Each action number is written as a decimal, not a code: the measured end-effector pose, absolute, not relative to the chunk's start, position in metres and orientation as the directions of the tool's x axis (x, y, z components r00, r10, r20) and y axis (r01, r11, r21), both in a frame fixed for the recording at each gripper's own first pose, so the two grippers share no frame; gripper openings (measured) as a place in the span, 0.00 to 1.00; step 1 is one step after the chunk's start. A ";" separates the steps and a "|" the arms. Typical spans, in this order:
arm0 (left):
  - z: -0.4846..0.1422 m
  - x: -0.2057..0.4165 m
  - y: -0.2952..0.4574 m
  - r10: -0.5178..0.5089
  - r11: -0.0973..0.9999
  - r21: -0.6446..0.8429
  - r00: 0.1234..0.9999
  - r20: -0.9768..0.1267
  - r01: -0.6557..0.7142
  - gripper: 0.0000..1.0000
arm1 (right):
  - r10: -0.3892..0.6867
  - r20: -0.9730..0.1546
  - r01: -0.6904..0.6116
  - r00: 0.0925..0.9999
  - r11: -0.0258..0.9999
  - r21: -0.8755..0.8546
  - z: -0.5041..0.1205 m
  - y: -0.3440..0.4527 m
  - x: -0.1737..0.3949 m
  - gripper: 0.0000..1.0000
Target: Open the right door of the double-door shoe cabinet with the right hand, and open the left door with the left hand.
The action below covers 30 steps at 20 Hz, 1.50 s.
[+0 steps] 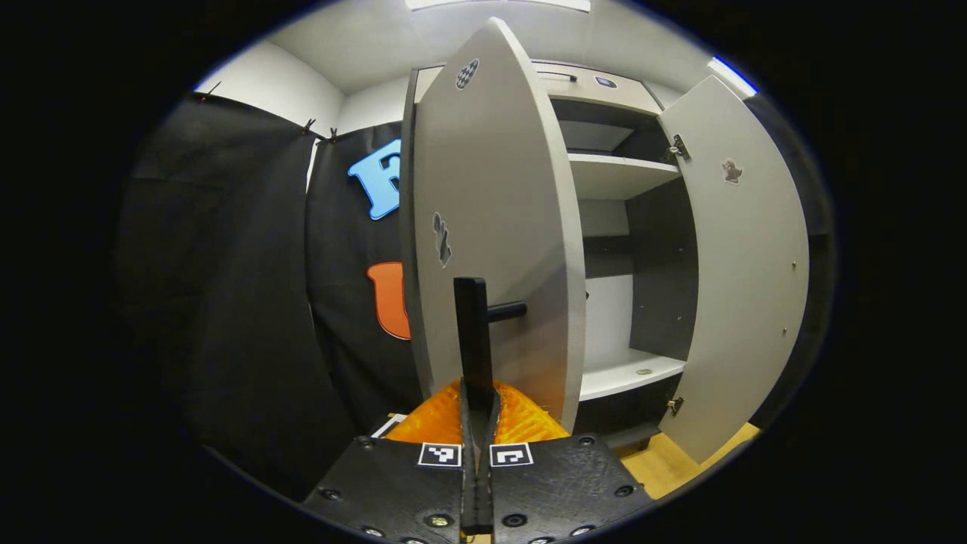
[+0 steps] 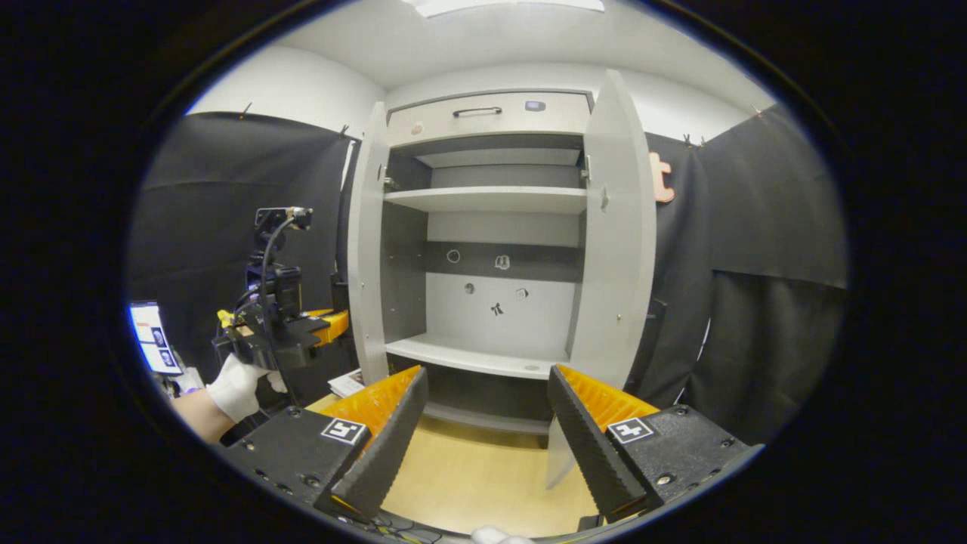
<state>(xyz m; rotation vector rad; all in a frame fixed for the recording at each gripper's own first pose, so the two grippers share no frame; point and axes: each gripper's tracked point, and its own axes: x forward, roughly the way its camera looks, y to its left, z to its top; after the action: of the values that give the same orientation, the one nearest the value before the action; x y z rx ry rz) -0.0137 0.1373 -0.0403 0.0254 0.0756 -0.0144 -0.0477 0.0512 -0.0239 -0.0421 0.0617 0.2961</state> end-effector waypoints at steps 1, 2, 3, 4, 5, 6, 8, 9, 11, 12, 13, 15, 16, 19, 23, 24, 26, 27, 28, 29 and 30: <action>-0.041 -0.016 0.146 0.000 1.000 0.021 0.997 -0.081 0.002 0.00 | 0.297 -0.068 -0.299 0.953 0.954 -0.030 -0.025 0.056 -0.048 0.99; -0.041 -0.017 0.156 0.016 1.000 0.019 0.996 -0.084 -0.015 0.00 | 0.303 -0.068 -0.305 0.951 0.952 -0.028 -0.025 0.063 -0.047 1.00; -0.043 -0.020 0.167 0.037 0.999 0.024 0.995 -0.087 -0.035 0.00 | 0.308 -0.069 -0.310 0.949 0.950 -0.026 -0.027 0.074 -0.046 1.00; -0.044 -0.022 0.179 0.061 0.998 0.026 0.994 -0.088 -0.059 0.00 | 0.315 -0.071 -0.317 0.947 0.948 -0.023 -0.028 0.078 -0.047 0.99; -0.045 -0.024 0.191 0.084 0.996 0.029 0.992 -0.089 -0.082 0.00 | 0.321 -0.075 -0.323 0.944 0.946 -0.022 -0.029 0.080 -0.046 0.99; -0.046 -0.027 0.202 0.101 0.995 0.027 0.991 -0.093 -0.098 0.00 | 0.324 -0.079 -0.327 0.943 0.945 -0.022 -0.031 0.082 -0.044 1.00; -0.047 -0.024 0.203 0.075 0.997 -0.009 0.992 -0.103 -0.076 0.00 | 0.333 -0.086 -0.336 0.939 0.942 -0.018 -0.034 0.090 -0.041 0.99; -0.047 -0.024 0.205 0.070 0.998 0.008 0.992 -0.101 -0.070 0.00 | 0.340 -0.090 -0.343 0.936 0.939 -0.018 -0.036 0.093 -0.043 0.99; -0.047 -0.025 0.210 0.068 0.998 0.003 0.993 -0.096 -0.068 0.00 | 0.349 -0.095 -0.353 0.932 0.936 -0.019 -0.038 0.099 -0.046 0.99; -0.047 -0.025 0.212 0.063 0.998 -0.007 0.994 -0.091 -0.064 0.00 | 0.350 -0.095 -0.353 0.932 0.935 -0.023 -0.037 0.101 -0.046 0.99; -0.047 -0.024 0.214 0.060 0.998 -0.012 0.994 -0.089 -0.061 0.00 | 0.348 -0.092 -0.352 0.933 0.936 -0.024 -0.037 0.102 -0.047 0.99; -0.049 -0.024 0.219 0.044 0.999 -0.021 0.995 -0.091 -0.046 0.00 | 0.344 -0.091 -0.347 0.935 0.938 -0.016 -0.036 0.102 -0.047 0.99; -0.049 -0.025 0.222 0.033 0.999 -0.012 0.995 -0.097 -0.034 0.00 | 0.343 -0.090 -0.345 0.935 0.939 -0.010 -0.036 0.102 -0.047 0.99; -0.048 -0.025 0.233 -0.002 1.000 0.014 0.996 -0.088 0.003 0.00 | 0.348 -0.092 -0.349 0.933 0.937 -0.006 -0.038 0.110 -0.049 0.99; -0.049 -0.022 0.241 -0.044 0.999 0.003 0.996 -0.075 0.044 0.08 | 0.358 -0.098 -0.360 0.928 0.933 -0.003 -0.041 0.121 -0.052 0.99; -0.048 -0.022 0.241 -0.047 0.999 0.014 0.996 -0.072 0.048 0.00 | 0.358 -0.101 -0.361 0.928 0.933 -0.005 -0.042 0.123 -0.052 0.99; -0.047 -0.023 0.241 -0.052 0.998 0.019 0.996 -0.069 0.054 0.00 | 0.355 -0.101 -0.358 0.929 0.934 -0.010 -0.043 0.125 -0.053 0.98; -0.048 -0.023 0.241 -0.053 0.998 0.021 0.996 -0.068 0.055 0.08 | 0.354 -0.102 -0.357 0.930 0.934 -0.010 -0.043 0.125 -0.053 0.98; -0.048 -0.023 0.241 -0.054 0.998 0.021 0.996 -0.066 0.055 0.00 | 0.351 -0.101 -0.354 0.931 0.935 -0.009 -0.042 0.126 -0.052 0.99; -0.048 -0.023 0.241 -0.053 0.998 0.020 0.996 -0.066 0.054 0.00 | 0.349 -0.101 -0.351 0.932 0.936 -0.010 -0.042 0.125 -0.052 0.99; -0.048 -0.022 0.242 -0.053 0.998 0.016 0.996 -0.067 0.055 0.01 | 0.346 -0.101 -0.348 0.933 0.937 -0.010 -0.040 0.125 -0.052 1.00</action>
<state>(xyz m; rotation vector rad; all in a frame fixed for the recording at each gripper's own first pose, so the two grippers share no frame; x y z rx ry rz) -0.0225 0.2415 -0.0481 0.0177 0.0664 -0.0540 -0.0519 0.1250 -0.0403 -0.0281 0.0980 0.3549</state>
